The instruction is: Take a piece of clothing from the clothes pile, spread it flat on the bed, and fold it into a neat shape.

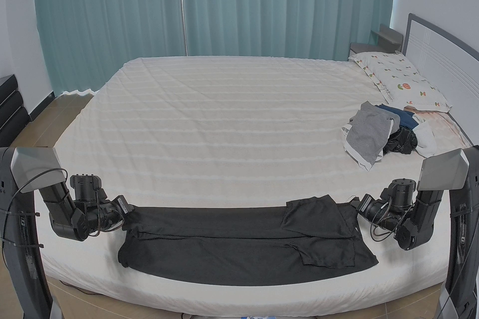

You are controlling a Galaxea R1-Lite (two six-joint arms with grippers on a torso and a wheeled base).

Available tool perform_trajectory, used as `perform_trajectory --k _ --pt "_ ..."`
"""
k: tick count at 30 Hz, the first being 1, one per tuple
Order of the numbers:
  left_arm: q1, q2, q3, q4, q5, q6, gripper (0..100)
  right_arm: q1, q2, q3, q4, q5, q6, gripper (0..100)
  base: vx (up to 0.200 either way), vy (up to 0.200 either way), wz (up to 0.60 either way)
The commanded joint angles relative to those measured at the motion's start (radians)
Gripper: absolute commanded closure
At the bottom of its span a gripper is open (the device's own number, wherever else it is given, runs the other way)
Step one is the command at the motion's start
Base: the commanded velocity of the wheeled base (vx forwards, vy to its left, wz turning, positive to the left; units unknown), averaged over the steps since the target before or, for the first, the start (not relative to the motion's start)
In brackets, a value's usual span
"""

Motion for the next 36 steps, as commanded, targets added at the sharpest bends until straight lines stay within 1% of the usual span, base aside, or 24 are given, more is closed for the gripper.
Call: perform_trajectory --k 1,12,22,23,25,26,33,36 --pt "-0.003 0.010 -0.017 0.000 0.004 -0.002 100 -0.002 0.002 -0.007 -0.001 -0.001 0.000 100 0.000 0.000 0.00" --pt "-0.018 0.036 -0.048 0.000 0.005 0.004 100 -0.005 0.019 -0.029 0.007 -0.004 -0.002 100 0.000 0.000 0.00" --pt "-0.027 0.039 -0.048 0.007 0.013 0.008 100 -0.007 0.025 -0.026 0.015 -0.002 -0.006 100 0.000 0.000 0.00" --pt "-0.027 0.042 -0.048 0.007 0.013 0.008 0 -0.007 0.028 -0.024 0.015 -0.002 -0.008 100 0.000 0.000 0.00" --pt "-0.027 0.042 -0.048 0.007 0.013 0.008 0 -0.007 0.028 -0.024 0.015 -0.002 -0.008 100 0.000 0.000 0.00" --pt "-0.029 0.044 -0.049 0.007 0.016 0.010 0 -0.005 0.030 -0.021 0.016 -0.001 -0.009 0 0.000 0.000 0.00" --pt "-0.031 0.050 -0.048 -0.002 0.027 0.008 0 -0.007 0.021 -0.020 0.016 -0.002 -0.009 0 0.000 0.000 0.00" --pt "-0.027 0.042 -0.046 0.000 0.023 -0.004 0 -0.027 -0.071 0.016 0.009 -0.010 -0.009 0 0.000 0.000 0.00"
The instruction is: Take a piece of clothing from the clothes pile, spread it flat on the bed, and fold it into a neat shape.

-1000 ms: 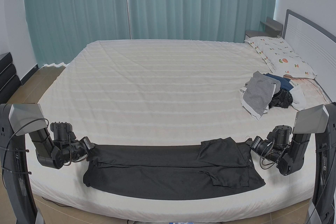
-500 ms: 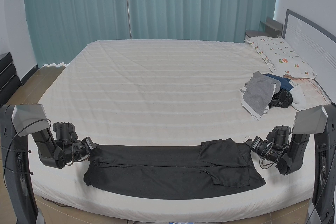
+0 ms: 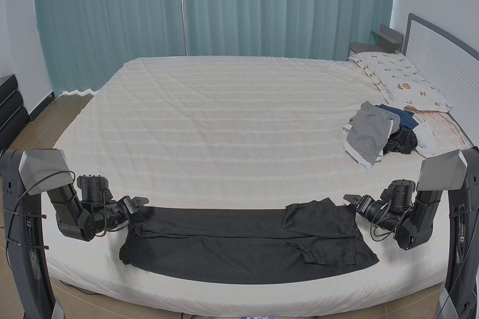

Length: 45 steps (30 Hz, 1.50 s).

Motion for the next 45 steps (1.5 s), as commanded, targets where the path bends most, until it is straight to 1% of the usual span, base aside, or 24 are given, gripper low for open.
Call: perform_trajectory --k 1,3,5,9,10,11,12,16,17,18,20,22,23,28,30,43,44,45 --pt "0.008 -0.005 0.005 0.002 -0.006 -0.014 0 -0.021 -0.124 0.050 0.002 0.003 -0.001 0 0.000 0.000 0.00" --pt "0.013 -0.008 0.006 0.005 -0.011 -0.020 0 -0.018 -0.157 0.070 0.007 0.008 -0.003 0 0.000 0.000 0.00" --pt "0.015 -0.017 0.010 0.002 -0.012 -0.057 0 0.010 -0.199 0.070 0.047 0.010 -0.020 0 0.000 0.000 0.00" --pt "0.018 -0.025 0.016 0.002 -0.014 -0.072 0 0.059 -0.245 0.030 0.194 0.010 -0.089 0 0.000 0.000 0.00" --pt "0.018 -0.025 0.016 0.002 -0.014 -0.072 0 0.059 -0.245 0.030 0.194 0.010 -0.089 0 0.000 0.000 0.00" --pt "0.018 -0.025 0.017 0.002 -0.014 -0.072 0 0.084 -0.251 -0.005 0.255 0.008 -0.107 0 0.000 0.000 0.00" --pt "0.018 -0.025 0.017 0.002 -0.014 -0.072 0 0.093 -0.249 -0.017 0.274 0.006 -0.107 0 0.000 0.000 0.00" --pt "0.018 -0.024 0.017 0.002 -0.012 -0.072 0 0.142 -0.254 -0.022 0.292 -0.001 -0.119 0 0.000 0.000 0.00" --pt "0.018 -0.024 0.017 0.002 -0.012 -0.072 0 0.142 -0.254 -0.022 0.292 -0.001 -0.119 0 0.000 0.000 0.00" --pt "0.016 -0.024 0.017 0.002 -0.011 -0.071 0 0.173 -0.268 -0.013 0.295 -0.009 -0.141 0 0.000 0.000 0.00" --pt "0.016 -0.022 0.017 0.002 -0.011 -0.069 0 0.205 -0.289 -0.017 0.329 -0.032 -0.148 0 0.000 0.000 0.00" --pt "0.016 -0.022 0.017 0.002 -0.011 -0.069 0 0.205 -0.289 -0.017 0.329 -0.032 -0.148 0 0.000 0.000 0.00" --pt "0.016 -0.022 0.017 0.002 -0.009 -0.068 0 0.232 -0.297 -0.053 0.427 -0.070 -0.156 0 0.000 0.000 0.00" --pt "0.016 -0.022 0.019 0.000 -0.009 -0.068 0 0.217 -0.277 -0.099 0.492 -0.075 -0.188 0 0.000 0.000 0.00" --pt "0.016 -0.021 0.019 0.000 -0.009 -0.064 0 0.202 -0.254 -0.120 0.552 -0.075 -0.198 0 0.000 0.000 0.00" --pt "0.015 -0.017 0.019 0.000 -0.008 -0.061 0 0.194 -0.153 -0.148 0.564 -0.061 -0.204 0 0.000 0.000 0.00" --pt "0.015 -0.017 0.019 0.000 -0.006 -0.061 0 0.194 -0.151 -0.148 0.564 -0.060 -0.204 100 0.000 0.000 0.00" --pt "0.015 -0.017 0.019 0.000 -0.006 -0.061 0 0.193 -0.150 -0.148 0.564 -0.056 -0.204 100 0.000 0.000 0.00"
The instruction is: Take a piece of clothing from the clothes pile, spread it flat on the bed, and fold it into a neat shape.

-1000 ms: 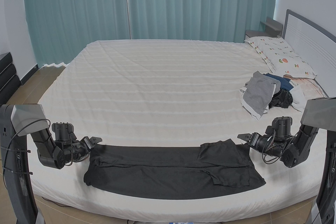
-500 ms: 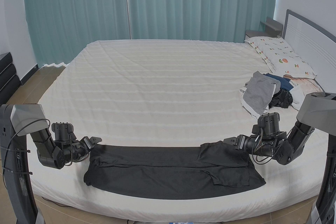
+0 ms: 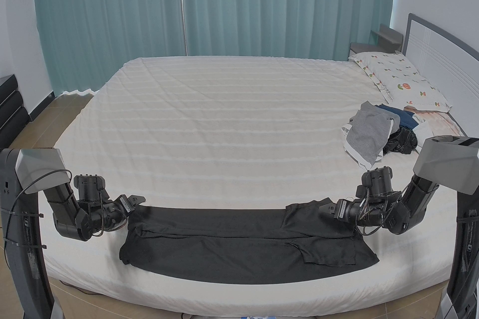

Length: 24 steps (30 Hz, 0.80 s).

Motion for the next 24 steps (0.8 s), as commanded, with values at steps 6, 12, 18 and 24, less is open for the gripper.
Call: perform_trajectory --k 6,12,18,24 --pt "0.000 0.001 0.000 -0.002 0.001 0.000 0 -0.014 0.013 0.009 -0.013 0.030 0.003 100 0.000 0.000 0.00" --pt "0.000 0.001 0.000 0.000 0.001 0.001 0 -0.040 -0.051 0.052 -0.013 0.090 0.008 100 0.000 0.000 0.00" --pt "0.000 0.001 0.000 -0.002 0.002 0.001 0 -0.061 -0.111 0.114 -0.010 0.166 0.003 100 0.000 0.000 0.00" --pt "0.000 0.003 0.000 -0.002 0.002 0.001 0 -0.078 -0.111 0.138 -0.008 0.169 0.000 100 0.000 0.000 0.00"
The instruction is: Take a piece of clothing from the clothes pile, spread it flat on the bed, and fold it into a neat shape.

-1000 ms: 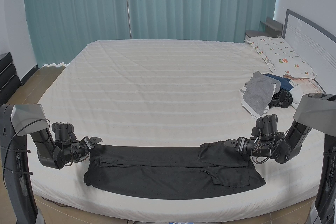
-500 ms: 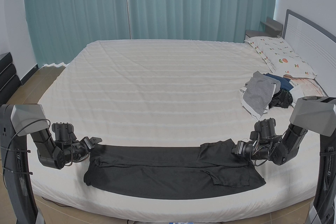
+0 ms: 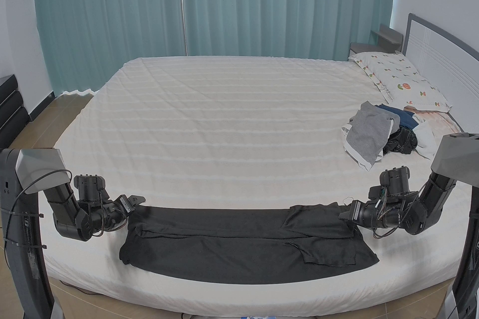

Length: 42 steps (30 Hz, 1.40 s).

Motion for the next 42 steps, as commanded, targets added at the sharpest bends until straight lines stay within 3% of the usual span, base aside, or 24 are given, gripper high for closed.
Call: perform_trajectory --k 1,14,26,27,36,42 --pt "0.000 0.000 0.000 0.000 0.000 0.000 0 -0.009 -0.018 0.019 0.004 0.004 -0.002 100 0.000 0.000 0.00" --pt "0.000 0.002 0.000 0.000 0.000 0.000 0 -0.020 -0.030 0.087 0.009 0.062 -0.047 100 0.000 0.000 0.00" --pt "0.000 0.002 0.000 0.000 0.000 0.000 0 -0.015 0.018 0.099 0.012 0.051 -0.082 100 0.000 0.000 0.00" --pt "0.000 0.002 0.000 0.000 0.000 0.000 0 -0.015 0.018 0.101 0.010 0.051 -0.088 0 0.000 0.000 0.00" --pt "0.000 0.003 0.000 0.000 0.000 0.000 0 -0.018 -0.057 0.045 0.009 0.048 -0.070 0 0.000 0.000 0.00" --pt "-0.001 0.003 0.000 0.000 0.000 0.000 0 -0.006 0.025 -0.031 0.016 -0.005 -0.033 0 0.000 0.000 0.00"
